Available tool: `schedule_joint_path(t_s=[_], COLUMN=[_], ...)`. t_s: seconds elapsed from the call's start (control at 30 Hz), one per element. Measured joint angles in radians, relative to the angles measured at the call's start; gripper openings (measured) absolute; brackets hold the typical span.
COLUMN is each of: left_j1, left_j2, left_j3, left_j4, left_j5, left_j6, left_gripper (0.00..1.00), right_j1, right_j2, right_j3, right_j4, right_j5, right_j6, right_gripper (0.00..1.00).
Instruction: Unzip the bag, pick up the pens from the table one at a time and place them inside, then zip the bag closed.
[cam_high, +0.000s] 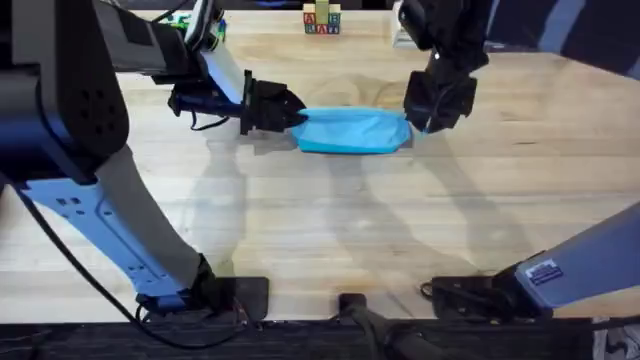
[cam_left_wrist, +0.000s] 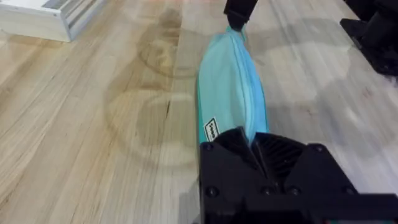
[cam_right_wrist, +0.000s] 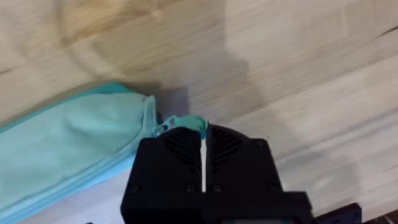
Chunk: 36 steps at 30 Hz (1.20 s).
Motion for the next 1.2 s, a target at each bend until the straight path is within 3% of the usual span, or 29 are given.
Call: schedule_joint_path(t_s=[0.27, 0.83, 0.93, 1.07, 1.1, 1.2], left_j1=[-0.016, -0.018, -0.001, 0.010, 0.010, 0.010], left_j2=[0.000, 0.000, 0.000, 0.000, 0.000, 0.000], left_j3=[0.000, 0.000, 0.000, 0.000, 0.000, 0.000], left_j4=[0.001, 0.000, -0.001, 0.000, 0.000, 0.000], left_j5=[0.005, 0.003, -0.003, -0.003, -0.003, -0.003], left_j6=[0.000, 0.000, 0.000, 0.000, 0.000, 0.000], left_gripper=[0.042, 0.042, 0.042, 0.042, 0.042, 0.042], right_j1=[-0.040, -0.101, -0.160, -0.197, -0.195, -0.187], right_j2=[-0.015, -0.029, -0.025, -0.013, -0.013, -0.013], right_j3=[-0.107, -0.116, -0.148, -0.162, -0.162, -0.162], right_j4=[0.061, 0.037, -0.031, -0.043, -0.044, -0.057], right_j5=[-0.048, -0.070, 0.057, 0.149, 0.158, 0.178], right_j6=[0.000, -0.003, 0.001, 0.003, 0.001, 0.001], right_gripper=[0.032, 0.042, 0.320, 0.880, 0.962, 0.994])
